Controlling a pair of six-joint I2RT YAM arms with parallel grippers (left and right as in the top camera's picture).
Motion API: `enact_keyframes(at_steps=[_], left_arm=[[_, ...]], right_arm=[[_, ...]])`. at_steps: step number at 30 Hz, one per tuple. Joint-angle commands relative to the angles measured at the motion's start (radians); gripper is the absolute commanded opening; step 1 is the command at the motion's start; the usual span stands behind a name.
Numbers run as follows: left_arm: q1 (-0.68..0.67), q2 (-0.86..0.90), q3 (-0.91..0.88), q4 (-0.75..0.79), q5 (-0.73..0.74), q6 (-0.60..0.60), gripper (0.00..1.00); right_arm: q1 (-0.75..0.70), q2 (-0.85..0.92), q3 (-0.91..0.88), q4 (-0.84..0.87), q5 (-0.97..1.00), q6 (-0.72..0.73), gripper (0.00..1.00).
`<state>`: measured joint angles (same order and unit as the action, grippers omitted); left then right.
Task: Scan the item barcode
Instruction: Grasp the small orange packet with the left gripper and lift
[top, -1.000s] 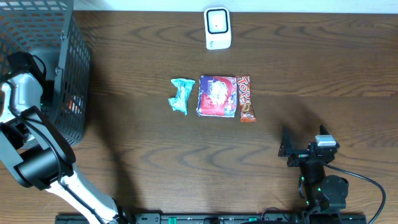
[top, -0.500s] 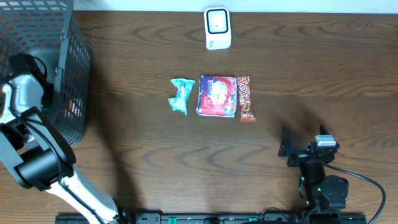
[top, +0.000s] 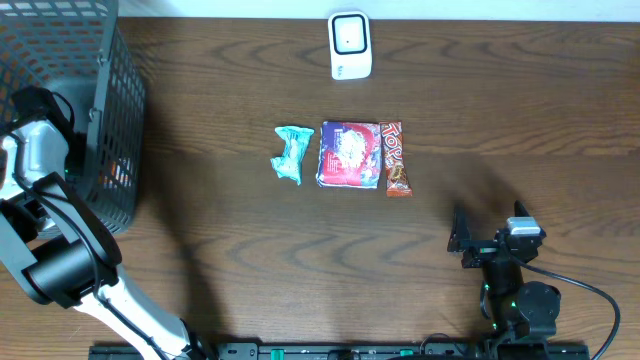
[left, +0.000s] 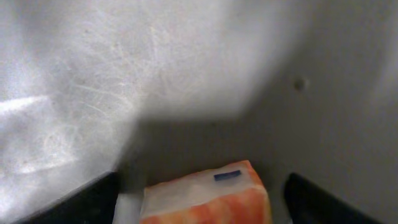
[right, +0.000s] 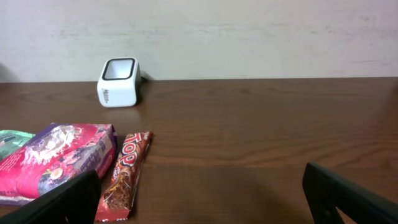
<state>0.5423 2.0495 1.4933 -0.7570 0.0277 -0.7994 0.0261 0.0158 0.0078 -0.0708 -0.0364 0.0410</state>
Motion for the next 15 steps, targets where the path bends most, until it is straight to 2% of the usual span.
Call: enact_keyframes(at_steps=[1, 5, 7, 9, 10, 15], left_arm=[[-0.003, 0.055, -0.066, 0.011, 0.073, -0.007, 0.66], [-0.002, 0.055, -0.086, 0.025, 0.065, -0.006, 0.49], [-0.002, 0.055, -0.087, 0.025, 0.06, -0.006, 0.3], [-0.002, 0.055, -0.087, 0.025, 0.061, -0.006, 0.19], [-0.002, 0.054, -0.087, 0.026, 0.061, -0.006, 0.07], [0.011, 0.029, -0.047, 0.024, 0.067, 0.035, 0.07]], right_arm=[[-0.003, -0.004, -0.002, -0.003, 0.001, 0.006, 0.99], [-0.003, -0.004, -0.002, -0.003, 0.001, 0.006, 0.99], [-0.003, -0.004, -0.002, -0.003, 0.001, 0.006, 0.99], [-0.003, -0.004, -0.002, -0.003, 0.001, 0.006, 0.99], [-0.003, -0.004, -0.002, -0.003, 0.001, 0.006, 0.99], [-0.003, -0.004, -0.002, -0.003, 0.001, 0.006, 0.99]])
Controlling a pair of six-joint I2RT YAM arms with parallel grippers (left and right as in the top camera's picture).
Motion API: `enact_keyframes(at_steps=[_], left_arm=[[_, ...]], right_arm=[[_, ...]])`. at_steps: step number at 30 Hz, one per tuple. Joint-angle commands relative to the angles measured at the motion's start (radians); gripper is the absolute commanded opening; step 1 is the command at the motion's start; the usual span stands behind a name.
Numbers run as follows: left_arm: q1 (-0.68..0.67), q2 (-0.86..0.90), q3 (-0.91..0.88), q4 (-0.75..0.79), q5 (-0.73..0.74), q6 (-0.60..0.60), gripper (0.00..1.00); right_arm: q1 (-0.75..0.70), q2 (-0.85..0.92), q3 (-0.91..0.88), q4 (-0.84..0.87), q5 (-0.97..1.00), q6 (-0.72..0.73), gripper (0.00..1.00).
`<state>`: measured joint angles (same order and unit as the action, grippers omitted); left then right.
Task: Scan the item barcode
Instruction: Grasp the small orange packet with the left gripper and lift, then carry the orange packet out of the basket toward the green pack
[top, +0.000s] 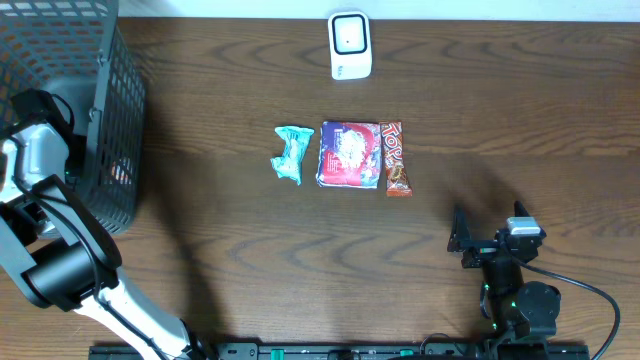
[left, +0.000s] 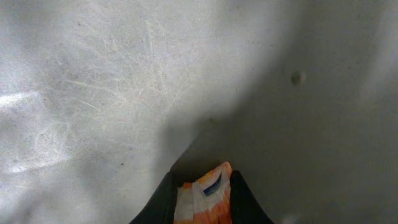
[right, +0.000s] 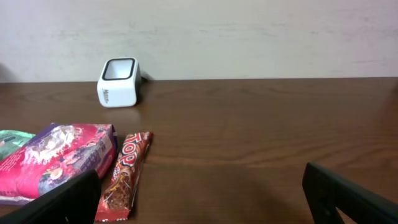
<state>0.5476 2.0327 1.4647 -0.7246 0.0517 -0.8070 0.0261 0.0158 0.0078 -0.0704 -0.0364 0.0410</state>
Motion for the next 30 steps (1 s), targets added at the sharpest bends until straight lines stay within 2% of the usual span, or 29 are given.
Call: enact_keyframes(at_steps=[1, 7, 16, 22, 26, 30], left_arm=[[0.01, 0.031, -0.006, -0.008, 0.044, 0.057, 0.08], [0.043, -0.153, 0.048, 0.026, 0.042, 0.073, 0.07], [0.058, -0.501, 0.06, 0.22, 0.042, 0.081, 0.07], [0.054, -0.671, 0.06, 0.248, 0.042, 0.081, 0.08], [0.008, -0.755, 0.06, 0.256, 0.05, 0.08, 0.08], [-0.117, -0.795, 0.06, 0.291, 0.072, 0.081, 0.07]], right_arm=[[-0.003, -0.004, -0.002, -0.004, 0.001, 0.006, 0.99], [-0.003, -0.004, -0.002, -0.004, 0.001, 0.006, 0.99], [-0.003, -0.004, -0.002, -0.004, 0.001, 0.006, 0.99], [-0.003, -0.004, -0.002, -0.004, 0.001, 0.006, 0.99], [-0.003, -0.004, -0.002, -0.004, 0.001, 0.006, 0.99], [-0.003, -0.004, -0.002, -0.004, 0.001, 0.006, 0.99]])
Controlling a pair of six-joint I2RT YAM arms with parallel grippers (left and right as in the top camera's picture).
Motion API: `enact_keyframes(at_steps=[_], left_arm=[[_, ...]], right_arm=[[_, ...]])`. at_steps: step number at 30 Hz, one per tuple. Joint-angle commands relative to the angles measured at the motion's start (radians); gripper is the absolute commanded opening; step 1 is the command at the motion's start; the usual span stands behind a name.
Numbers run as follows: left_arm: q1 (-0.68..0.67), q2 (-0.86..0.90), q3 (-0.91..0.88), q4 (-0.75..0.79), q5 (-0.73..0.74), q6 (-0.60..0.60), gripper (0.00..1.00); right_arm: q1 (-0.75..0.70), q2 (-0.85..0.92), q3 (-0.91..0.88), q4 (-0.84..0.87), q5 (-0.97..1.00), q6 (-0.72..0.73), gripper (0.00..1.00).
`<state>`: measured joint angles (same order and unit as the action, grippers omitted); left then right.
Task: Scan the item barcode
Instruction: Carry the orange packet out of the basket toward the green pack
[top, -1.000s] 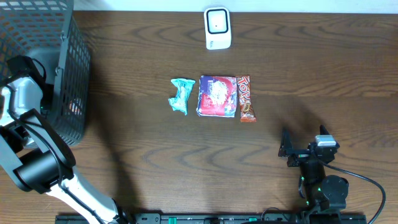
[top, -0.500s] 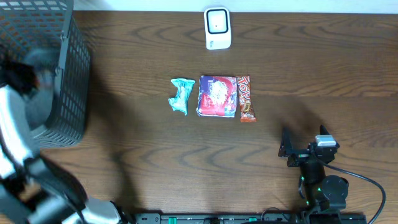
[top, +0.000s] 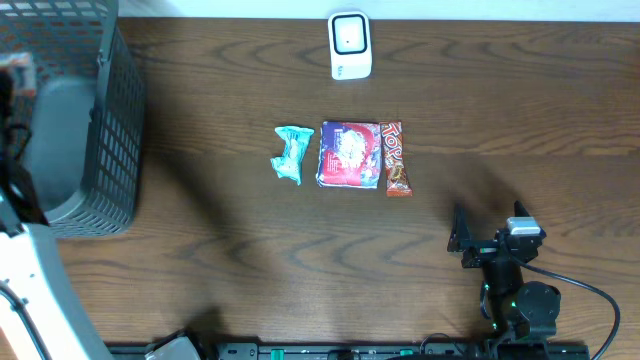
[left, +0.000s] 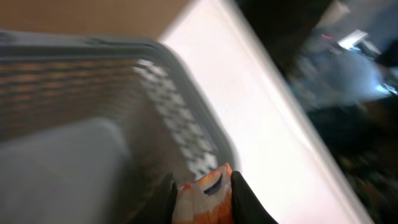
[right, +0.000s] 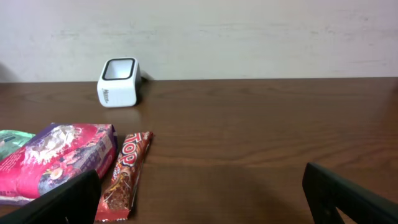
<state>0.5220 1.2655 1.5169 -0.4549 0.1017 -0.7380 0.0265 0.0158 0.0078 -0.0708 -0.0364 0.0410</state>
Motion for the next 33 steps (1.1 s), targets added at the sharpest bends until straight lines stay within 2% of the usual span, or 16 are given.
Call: enact_keyframes(at_steps=[1, 12, 16, 19, 25, 30, 33], left_arm=[[-0.135, -0.029, 0.008, 0.027, 0.022, 0.013, 0.08], [-0.58, 0.092, 0.007, 0.033, 0.018, 0.264, 0.07], [-0.69, 0.176, 0.007, -0.013, 0.018, 0.293, 0.07], [-0.751, 0.242, 0.007, -0.085, 0.018, 0.306, 0.07], [-0.848, 0.391, 0.006, -0.222, 0.018, 0.435, 0.07], [-0.882, 0.491, 0.006, -0.293, 0.018, 0.513, 0.07], [-0.881, 0.53, 0.006, -0.331, -0.001, 0.517, 0.08]], right_arm=[[-0.003, -0.004, -0.002, -0.003, 0.001, 0.006, 0.99], [-0.003, -0.004, -0.002, -0.003, 0.001, 0.006, 0.99], [-0.003, -0.004, -0.002, -0.003, 0.001, 0.006, 0.99], [-0.003, -0.004, -0.002, -0.003, 0.001, 0.006, 0.99], [-0.003, -0.005, -0.002, -0.003, 0.001, 0.006, 0.99], [-0.003, -0.004, -0.002, -0.003, 0.001, 0.006, 0.99], [-0.003, -0.004, -0.002, -0.003, 0.001, 0.006, 0.99]])
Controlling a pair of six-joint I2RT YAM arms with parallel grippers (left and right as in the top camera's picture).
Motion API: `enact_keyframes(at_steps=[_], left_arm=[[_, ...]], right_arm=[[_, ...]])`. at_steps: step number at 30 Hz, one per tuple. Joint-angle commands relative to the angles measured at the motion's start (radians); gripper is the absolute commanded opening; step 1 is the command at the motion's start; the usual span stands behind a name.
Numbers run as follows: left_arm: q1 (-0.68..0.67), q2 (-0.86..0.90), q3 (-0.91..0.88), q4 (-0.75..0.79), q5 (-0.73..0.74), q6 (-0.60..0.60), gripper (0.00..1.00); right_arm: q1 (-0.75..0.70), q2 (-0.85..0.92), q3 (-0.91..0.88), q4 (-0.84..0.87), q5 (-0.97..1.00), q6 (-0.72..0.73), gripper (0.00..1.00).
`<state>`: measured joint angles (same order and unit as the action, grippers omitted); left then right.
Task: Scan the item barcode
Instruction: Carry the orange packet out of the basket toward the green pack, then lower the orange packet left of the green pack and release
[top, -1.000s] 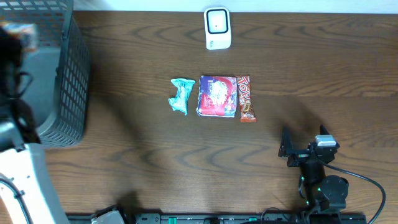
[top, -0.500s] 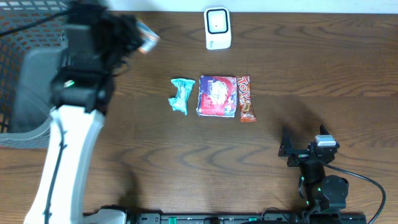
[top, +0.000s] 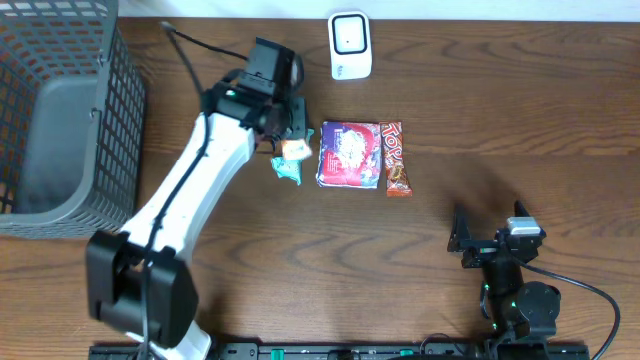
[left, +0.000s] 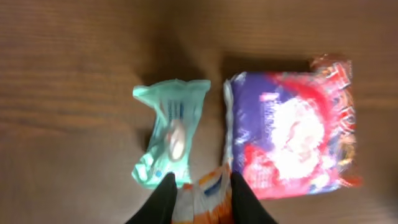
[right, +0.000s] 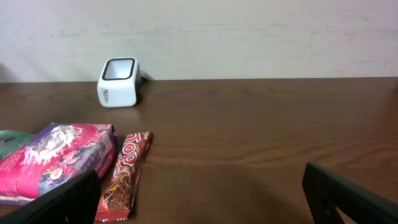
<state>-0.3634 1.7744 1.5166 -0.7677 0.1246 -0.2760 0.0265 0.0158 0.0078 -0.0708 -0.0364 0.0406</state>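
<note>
An orange and white packet (left: 203, 198) is pinched in my left gripper (left: 200, 186), which is shut on it. In the overhead view the left gripper (top: 293, 150) hangs over the table between a teal packet (top: 288, 166) and a purple and red pack (top: 348, 153). The white scanner (top: 350, 45) stands at the table's far edge, behind that row of items. My right gripper (top: 478, 243) rests open near the front right, with nothing between its fingers (right: 68, 199). No barcode on the packet can be made out.
A red candy bar (top: 396, 158) lies right of the purple pack. A grey mesh basket (top: 60, 110) fills the far left corner. The teal packet (left: 171, 130) and the purple pack (left: 289, 143) lie directly under the left wrist camera.
My left gripper, still shut on the orange and white packet, was at the basket's rim on the far left. It now hangs over the teal packet and purple pack at mid table. The right arm has not moved.
My left gripper was open inside the basket, its fingers either side of the orange and white packet. Then it was shut on the packet on the basket floor. Later it held the packet at the basket's rim, and now over the row of items.
</note>
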Motion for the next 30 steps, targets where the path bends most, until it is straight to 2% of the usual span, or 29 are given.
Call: enact_keyframes(at_steps=[1, 3, 7, 9, 13, 18, 30], left_arm=[[0.005, 0.034, 0.006, -0.031, -0.068, 0.054, 0.08], [0.005, 0.043, 0.005, -0.039, -0.139, 0.055, 0.08], [0.01, 0.051, 0.001, -0.039, -0.395, 0.055, 0.08], [0.018, 0.051, -0.001, -0.03, -0.448, 0.06, 0.08], [0.031, 0.051, -0.011, -0.024, -0.447, 0.064, 0.08], [0.031, 0.061, -0.039, -0.007, -0.447, 0.152, 0.08], [0.033, 0.204, -0.04, -0.002, -0.346, 0.166, 0.08]], right_arm=[[-0.003, -0.004, -0.002, -0.003, 0.001, 0.007, 0.99], [-0.003, -0.004, -0.002, -0.003, 0.001, 0.007, 0.99], [-0.003, -0.004, -0.002, -0.003, 0.001, 0.007, 0.99], [-0.003, -0.004, -0.002, -0.003, 0.001, 0.007, 0.99], [-0.003, -0.004, -0.002, -0.003, 0.001, 0.007, 0.99], [-0.003, -0.004, -0.002, -0.003, 0.001, 0.007, 0.99], [-0.003, -0.004, -0.002, -0.003, 0.001, 0.007, 0.99]])
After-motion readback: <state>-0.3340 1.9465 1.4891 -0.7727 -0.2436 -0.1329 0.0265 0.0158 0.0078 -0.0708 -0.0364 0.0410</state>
